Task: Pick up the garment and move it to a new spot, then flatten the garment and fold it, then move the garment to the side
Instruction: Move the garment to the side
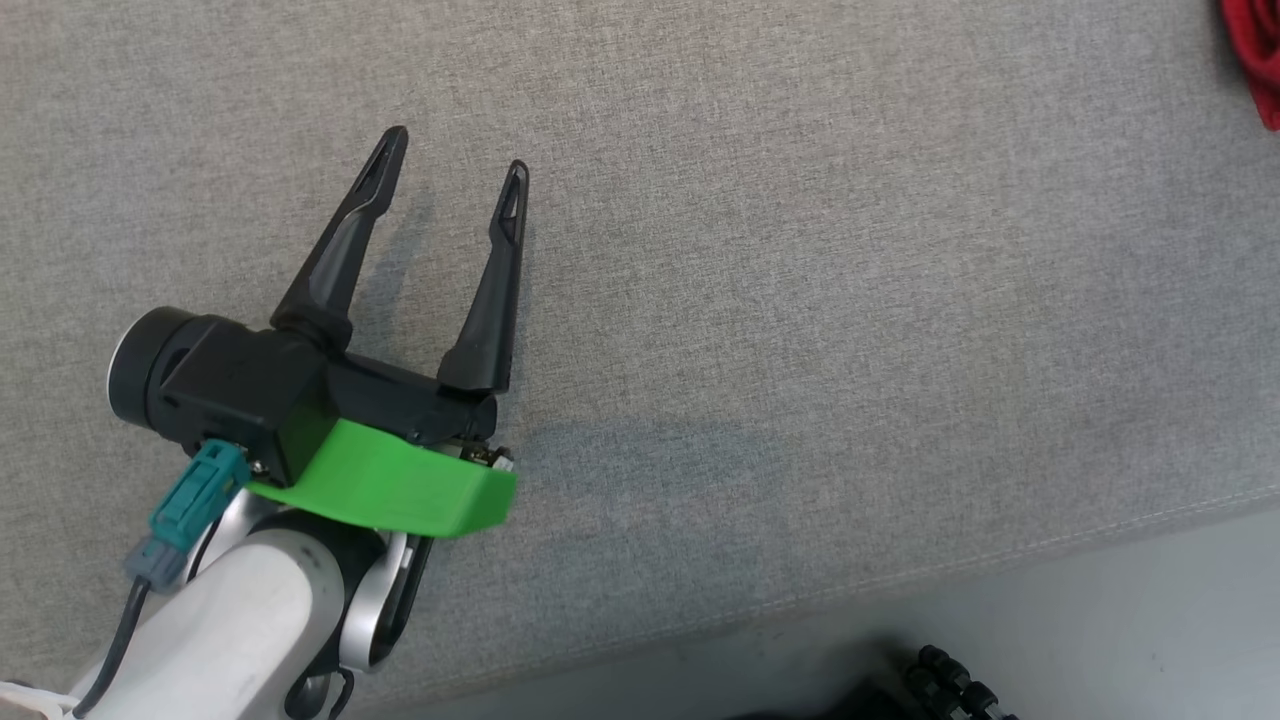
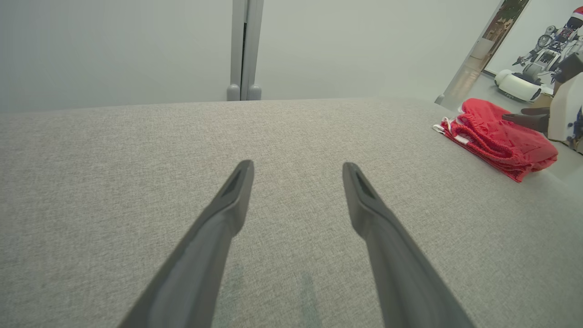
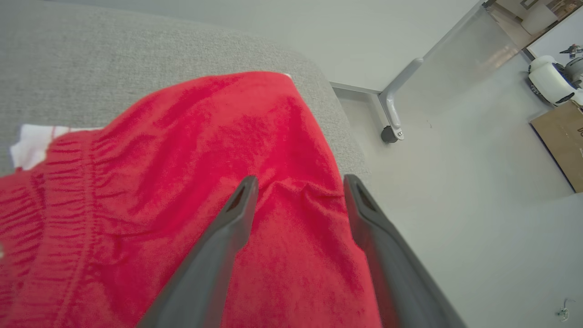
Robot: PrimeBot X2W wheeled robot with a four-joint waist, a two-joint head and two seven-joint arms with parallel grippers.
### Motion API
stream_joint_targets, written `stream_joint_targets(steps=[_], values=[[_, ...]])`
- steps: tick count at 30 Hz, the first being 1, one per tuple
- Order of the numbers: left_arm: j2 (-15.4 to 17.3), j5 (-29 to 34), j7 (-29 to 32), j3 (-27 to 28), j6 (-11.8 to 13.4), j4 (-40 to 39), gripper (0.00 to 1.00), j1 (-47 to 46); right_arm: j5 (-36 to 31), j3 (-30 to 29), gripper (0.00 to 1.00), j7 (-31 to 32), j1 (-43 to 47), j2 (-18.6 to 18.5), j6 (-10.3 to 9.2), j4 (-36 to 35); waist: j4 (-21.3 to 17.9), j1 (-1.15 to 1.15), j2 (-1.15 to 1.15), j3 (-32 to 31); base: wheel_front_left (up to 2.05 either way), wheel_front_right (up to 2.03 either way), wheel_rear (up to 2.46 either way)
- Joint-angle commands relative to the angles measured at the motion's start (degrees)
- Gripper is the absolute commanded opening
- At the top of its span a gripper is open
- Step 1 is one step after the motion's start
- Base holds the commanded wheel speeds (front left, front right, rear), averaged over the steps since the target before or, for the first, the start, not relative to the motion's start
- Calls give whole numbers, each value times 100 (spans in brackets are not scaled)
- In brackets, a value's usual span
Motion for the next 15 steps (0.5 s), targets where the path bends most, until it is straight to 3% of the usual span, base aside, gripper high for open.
stream_joint_targets(steps=[1,10,15], values=[[32,41,-33,10,28,11,100,-79,4,-43,100,-32,-53,-34,-8,70,-10,-1,0,-5,0,0,0],[1,-74,-105,35,15,141,100,17,9,-114,100,-264,-22,117,-8,223,-100,-1,0,-240,0,0,0],[-146,-393,-333,140,-166,421,100,178,262,-75,100,-473,195,295,-8,-84,-70,-1,0,-631,0,0,0]])
